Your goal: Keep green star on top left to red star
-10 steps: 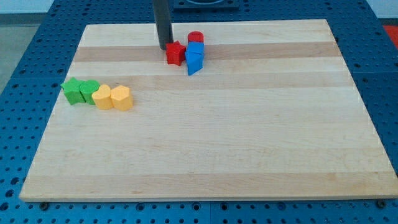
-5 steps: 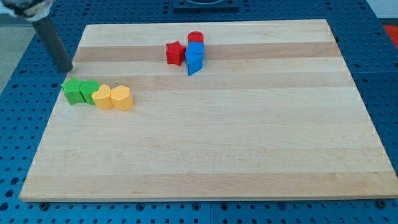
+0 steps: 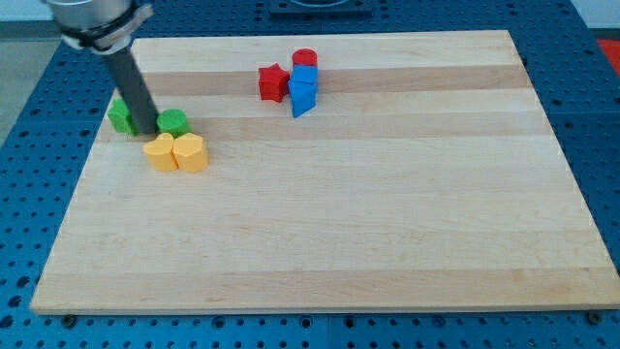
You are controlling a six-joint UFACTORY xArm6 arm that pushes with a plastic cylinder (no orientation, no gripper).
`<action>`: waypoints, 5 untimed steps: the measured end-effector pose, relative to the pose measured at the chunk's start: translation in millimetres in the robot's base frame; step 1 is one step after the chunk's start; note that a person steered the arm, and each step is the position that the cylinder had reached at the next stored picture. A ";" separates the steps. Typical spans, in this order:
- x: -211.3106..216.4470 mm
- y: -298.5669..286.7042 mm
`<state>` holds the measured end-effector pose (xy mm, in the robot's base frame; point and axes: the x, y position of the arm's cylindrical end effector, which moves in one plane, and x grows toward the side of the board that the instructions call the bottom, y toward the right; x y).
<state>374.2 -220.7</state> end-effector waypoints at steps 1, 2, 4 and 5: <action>12.1 -10.6; 40.1 -56.7; 27.4 -79.4; -8.0 -55.0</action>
<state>366.2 -275.7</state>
